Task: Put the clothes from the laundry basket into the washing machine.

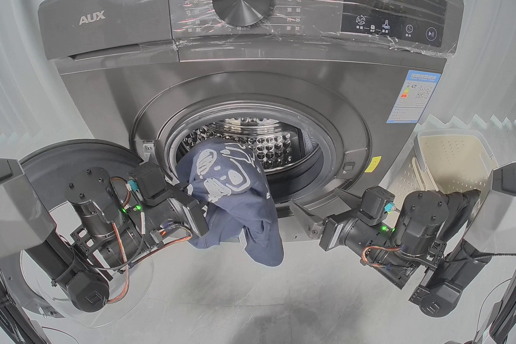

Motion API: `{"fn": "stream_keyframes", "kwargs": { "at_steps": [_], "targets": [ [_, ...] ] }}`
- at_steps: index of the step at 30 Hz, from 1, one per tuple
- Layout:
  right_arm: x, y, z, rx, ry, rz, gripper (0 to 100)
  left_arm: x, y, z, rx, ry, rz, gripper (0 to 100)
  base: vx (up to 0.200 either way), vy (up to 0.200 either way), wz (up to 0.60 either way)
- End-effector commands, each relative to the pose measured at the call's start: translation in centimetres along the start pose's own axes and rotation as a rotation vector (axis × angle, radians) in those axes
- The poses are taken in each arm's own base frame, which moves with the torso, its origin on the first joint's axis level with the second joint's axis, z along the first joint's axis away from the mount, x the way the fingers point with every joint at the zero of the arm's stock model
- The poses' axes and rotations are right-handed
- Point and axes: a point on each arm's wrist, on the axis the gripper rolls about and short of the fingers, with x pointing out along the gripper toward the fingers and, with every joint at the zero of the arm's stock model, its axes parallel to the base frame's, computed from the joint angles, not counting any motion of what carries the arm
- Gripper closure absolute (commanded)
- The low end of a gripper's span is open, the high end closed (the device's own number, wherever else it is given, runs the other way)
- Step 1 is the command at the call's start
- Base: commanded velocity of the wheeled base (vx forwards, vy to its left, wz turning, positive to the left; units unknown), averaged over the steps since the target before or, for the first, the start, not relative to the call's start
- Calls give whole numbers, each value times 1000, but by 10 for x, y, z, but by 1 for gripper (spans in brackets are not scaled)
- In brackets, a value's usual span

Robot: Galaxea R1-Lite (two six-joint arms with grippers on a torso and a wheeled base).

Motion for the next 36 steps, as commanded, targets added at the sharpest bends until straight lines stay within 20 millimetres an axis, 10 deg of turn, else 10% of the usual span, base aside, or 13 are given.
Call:
{"fn": "stream_keyframes", "kwargs": {
  "at_steps": [1,15,36],
  "targets": [
    [0,2,-1,-1,2,5,0,1,-1,-2,-2,6,-4,100,0,0,0],
    [-5,4,12,7,-40,15,0,5,-15,-18,-35,62,-30,100,0,0,0],
    [-4,4,13,8,-45,21,0,121,22,-74,-68,-59,135,100,0,0,0]
  ]
}}
